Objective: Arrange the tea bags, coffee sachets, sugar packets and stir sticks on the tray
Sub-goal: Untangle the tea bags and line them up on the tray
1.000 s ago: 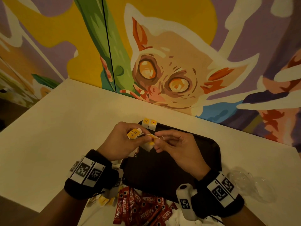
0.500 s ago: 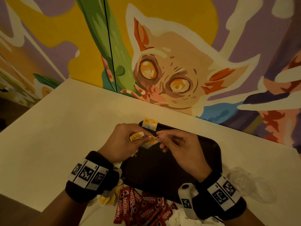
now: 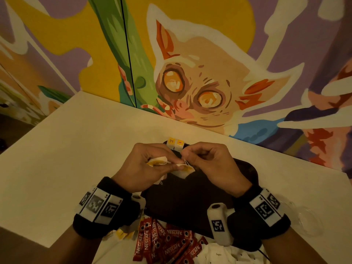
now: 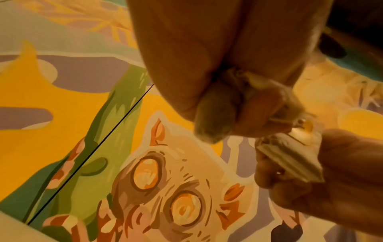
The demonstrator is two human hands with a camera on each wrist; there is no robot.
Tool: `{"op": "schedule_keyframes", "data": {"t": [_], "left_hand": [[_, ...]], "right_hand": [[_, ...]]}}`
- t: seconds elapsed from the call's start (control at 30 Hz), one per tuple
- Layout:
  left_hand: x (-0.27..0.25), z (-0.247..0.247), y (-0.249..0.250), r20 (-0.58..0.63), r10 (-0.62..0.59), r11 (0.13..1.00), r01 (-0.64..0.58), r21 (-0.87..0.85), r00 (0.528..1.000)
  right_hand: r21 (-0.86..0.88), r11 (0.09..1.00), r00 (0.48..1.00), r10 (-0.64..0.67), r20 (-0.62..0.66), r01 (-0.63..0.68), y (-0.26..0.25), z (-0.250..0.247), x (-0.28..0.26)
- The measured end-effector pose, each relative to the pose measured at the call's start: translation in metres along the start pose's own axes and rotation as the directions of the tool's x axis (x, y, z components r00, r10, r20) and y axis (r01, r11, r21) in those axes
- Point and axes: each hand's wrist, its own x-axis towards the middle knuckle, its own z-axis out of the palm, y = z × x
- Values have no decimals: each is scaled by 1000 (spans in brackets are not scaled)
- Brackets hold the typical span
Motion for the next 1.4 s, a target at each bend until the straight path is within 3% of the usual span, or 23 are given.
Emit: {"op": "schedule_keyframes", "data": {"t": [0.2, 0.33, 0.57, 0.7, 0.77, 0.87, 0.93, 1.03, 1.2, 1.4], "left_hand": [[1, 3, -4, -178, 31, 998, -40, -47, 983], [1, 6, -8, -288, -16, 998, -2, -61, 958], [-2, 8, -24, -438, -130, 991, 121, -50, 890], [-2, 6, -37, -461, -219, 972, 233, -28, 860], [-2, 6, -44, -508, -319, 941, 331, -70, 800], [-3, 2, -60, -574, -526, 842, 480, -246, 628], [-5, -3, -70, -568, -629, 771, 517, -371, 531], [-9, -8, -82, -530, -711, 701, 531, -477, 463], [-15, -16, -96, -491, -732, 679, 574, -459, 473], [-13, -24, -105, -482, -723, 688, 587, -427, 496]], "right_hand": [[161, 984, 997, 76, 13, -78, 11, 10, 4], [205, 972, 993, 113, 27, -117, 16, 16, 6], [56, 989, 989, 137, 50, -140, 23, 24, 6], [-58, 989, 991, 132, -33, -134, 35, 32, 16], [-112, 975, 979, 184, -87, -193, 49, 35, 27], [-177, 936, 947, 277, -160, -304, 78, 36, 49], [-216, 892, 910, 355, -212, -398, 101, 35, 68], [-247, 824, 851, 441, -285, -510, 136, 33, 95], [-283, 737, 784, 528, -326, -613, 184, 31, 135], [-421, 644, 769, 537, -346, -639, 237, 39, 165]]}}
